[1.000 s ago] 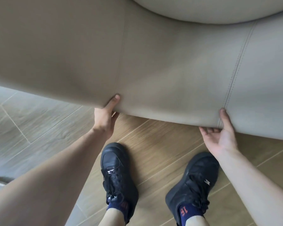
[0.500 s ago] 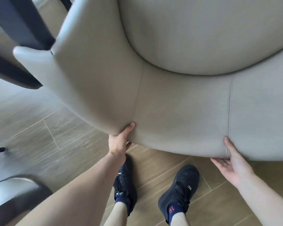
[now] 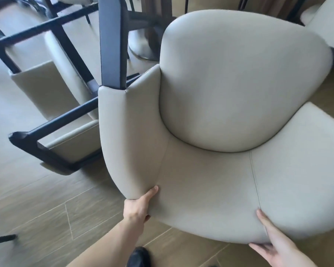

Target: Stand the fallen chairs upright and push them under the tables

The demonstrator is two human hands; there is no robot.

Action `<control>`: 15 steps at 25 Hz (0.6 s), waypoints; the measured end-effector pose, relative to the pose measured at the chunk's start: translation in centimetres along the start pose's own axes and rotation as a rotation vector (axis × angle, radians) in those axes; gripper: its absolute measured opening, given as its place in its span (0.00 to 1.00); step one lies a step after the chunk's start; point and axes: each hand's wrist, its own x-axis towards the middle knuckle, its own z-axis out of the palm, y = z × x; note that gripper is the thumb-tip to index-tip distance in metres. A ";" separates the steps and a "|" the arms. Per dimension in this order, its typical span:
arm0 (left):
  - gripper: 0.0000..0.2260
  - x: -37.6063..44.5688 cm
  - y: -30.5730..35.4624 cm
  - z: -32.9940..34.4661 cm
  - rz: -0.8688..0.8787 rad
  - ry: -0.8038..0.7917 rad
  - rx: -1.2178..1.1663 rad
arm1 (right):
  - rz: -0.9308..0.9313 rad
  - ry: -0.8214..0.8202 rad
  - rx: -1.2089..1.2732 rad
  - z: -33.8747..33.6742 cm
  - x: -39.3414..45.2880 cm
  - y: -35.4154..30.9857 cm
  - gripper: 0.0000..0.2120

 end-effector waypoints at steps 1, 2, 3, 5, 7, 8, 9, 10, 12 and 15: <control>0.35 -0.7 0.8 0.3 0.001 0.008 0.018 | 0.025 0.004 0.005 0.0 -0.2 -0.7 0.35; 0.36 -1.6 1.8 0.7 0.008 0.013 0.035 | 0.053 0.003 0.013 -0.1 -0.7 -1.5 0.34; 0.38 -2.4 2.9 1.1 0.017 0.017 0.044 | 0.082 0.001 0.025 -0.2 -1.1 -2.4 0.35; 0.41 -4.3 4.8 1.8 0.027 0.022 0.069 | 0.124 -0.002 0.030 -0.4 -2.0 -3.7 0.38; 0.44 -5.8 6.6 2.7 0.024 0.028 0.098 | 0.137 0.000 0.026 -0.8 -2.6 -5.3 0.38; 0.44 -6.6 7.5 3.2 0.022 0.035 0.103 | 0.136 -0.015 0.007 -0.9 -3.0 -6.3 0.39; 0.42 -7.2 8.1 3.8 0.022 0.048 0.106 | 0.129 -0.038 -0.025 -1.0 -3.2 -7.3 0.43; 0.41 -7.7 9.0 4.5 0.029 0.062 0.105 | 0.114 -0.058 -0.045 -1.0 -3.3 -8.6 0.47; 0.39 -8.7 11.0 6.0 0.043 0.075 0.098 | 0.085 -0.037 -0.058 -0.9 -3.8 -11.2 0.45; 0.36 -10.3 13.8 8.1 0.020 0.082 0.086 | 0.028 -0.016 -0.114 -0.6 -4.4 -15.1 0.37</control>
